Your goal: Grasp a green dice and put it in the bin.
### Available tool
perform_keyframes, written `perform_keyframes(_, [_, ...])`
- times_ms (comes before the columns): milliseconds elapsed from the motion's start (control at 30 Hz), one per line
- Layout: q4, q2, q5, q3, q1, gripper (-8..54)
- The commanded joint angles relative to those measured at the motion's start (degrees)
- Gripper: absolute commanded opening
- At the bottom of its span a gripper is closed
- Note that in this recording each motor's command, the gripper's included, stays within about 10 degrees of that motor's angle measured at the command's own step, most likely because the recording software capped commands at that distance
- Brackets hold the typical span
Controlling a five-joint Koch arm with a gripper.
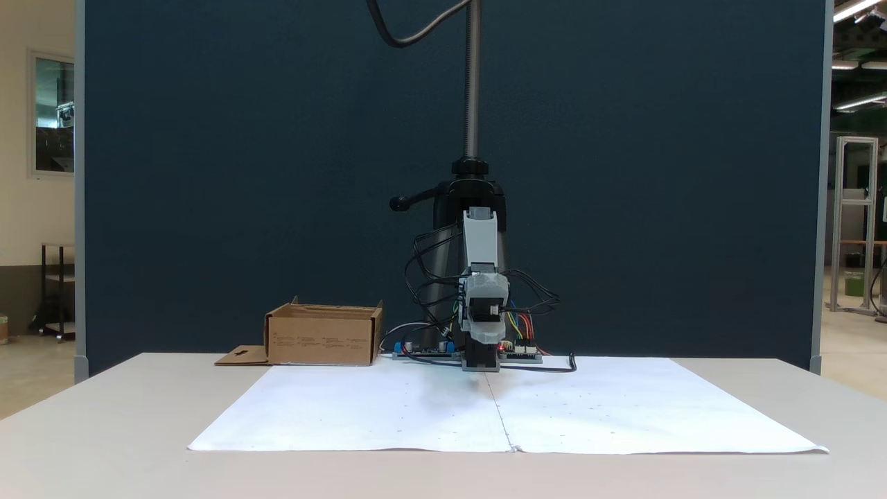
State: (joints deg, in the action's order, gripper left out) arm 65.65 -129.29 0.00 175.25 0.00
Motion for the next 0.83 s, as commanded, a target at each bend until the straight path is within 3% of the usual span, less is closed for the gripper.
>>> perform_keyframes(0, [9.8, -6.7, -3.5, 4.1, -0.4, 43.6])
perform_keyframes(800, [27.4, -6.5, -3.3, 4.1, -1.0, 44.6])
